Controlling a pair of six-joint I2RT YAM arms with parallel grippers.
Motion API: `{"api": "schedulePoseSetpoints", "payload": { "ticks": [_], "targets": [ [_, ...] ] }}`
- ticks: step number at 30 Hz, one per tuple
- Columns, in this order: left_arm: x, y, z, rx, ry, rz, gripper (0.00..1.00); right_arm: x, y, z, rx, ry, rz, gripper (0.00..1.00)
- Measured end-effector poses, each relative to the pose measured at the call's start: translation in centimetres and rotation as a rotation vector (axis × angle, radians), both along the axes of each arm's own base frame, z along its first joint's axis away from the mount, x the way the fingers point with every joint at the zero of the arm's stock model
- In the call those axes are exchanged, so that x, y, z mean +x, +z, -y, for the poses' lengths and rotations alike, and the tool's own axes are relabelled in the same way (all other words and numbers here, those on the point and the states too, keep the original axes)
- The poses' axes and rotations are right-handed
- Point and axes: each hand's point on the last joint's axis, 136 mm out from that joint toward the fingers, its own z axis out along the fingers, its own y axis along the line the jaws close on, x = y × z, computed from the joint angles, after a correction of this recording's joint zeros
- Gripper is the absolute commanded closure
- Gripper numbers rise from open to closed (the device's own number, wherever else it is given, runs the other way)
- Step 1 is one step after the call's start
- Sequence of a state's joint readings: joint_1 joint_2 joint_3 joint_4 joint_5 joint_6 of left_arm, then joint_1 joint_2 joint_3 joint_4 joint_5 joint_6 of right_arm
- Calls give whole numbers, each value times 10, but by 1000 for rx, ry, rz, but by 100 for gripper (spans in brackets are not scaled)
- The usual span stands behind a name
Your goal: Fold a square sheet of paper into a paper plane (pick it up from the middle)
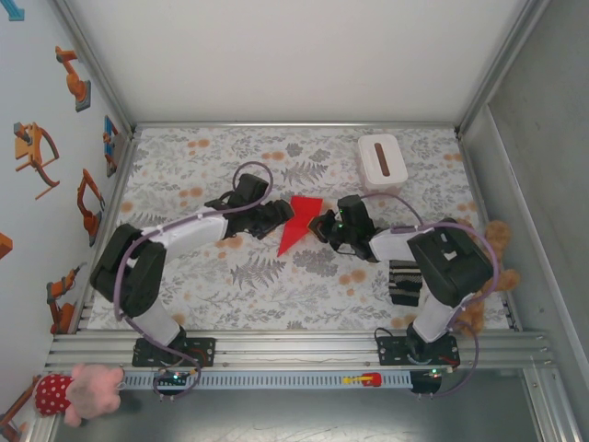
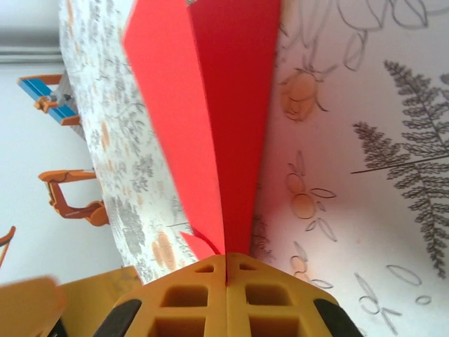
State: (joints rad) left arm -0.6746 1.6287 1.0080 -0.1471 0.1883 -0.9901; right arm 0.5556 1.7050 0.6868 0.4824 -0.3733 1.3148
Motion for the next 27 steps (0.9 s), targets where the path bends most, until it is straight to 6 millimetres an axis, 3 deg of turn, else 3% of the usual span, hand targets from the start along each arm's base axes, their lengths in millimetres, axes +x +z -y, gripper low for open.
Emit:
{"api": "schedulePoseSetpoints", "payload": {
  "ticks": [3, 10, 16, 21, 27],
  "targets": [
    [-9, 11, 2, 39, -86, 103, 29, -1, 7, 3, -4, -6, 4, 100],
    [-32, -18, -4, 225, -281, 234, 24, -6, -3, 13, -43, -25, -53, 100],
    [-39, -15, 8, 364, -438, 391, 19, -3, 7, 19, -21, -57, -60, 100],
    [-42, -8, 25, 427, -548, 503, 21, -4, 12, 18, -3, -60, -71, 100],
    [-41, -15, 38, 466, -646, 587, 28, -4, 15, 16, -2, -52, -91, 100]
  ]
}}
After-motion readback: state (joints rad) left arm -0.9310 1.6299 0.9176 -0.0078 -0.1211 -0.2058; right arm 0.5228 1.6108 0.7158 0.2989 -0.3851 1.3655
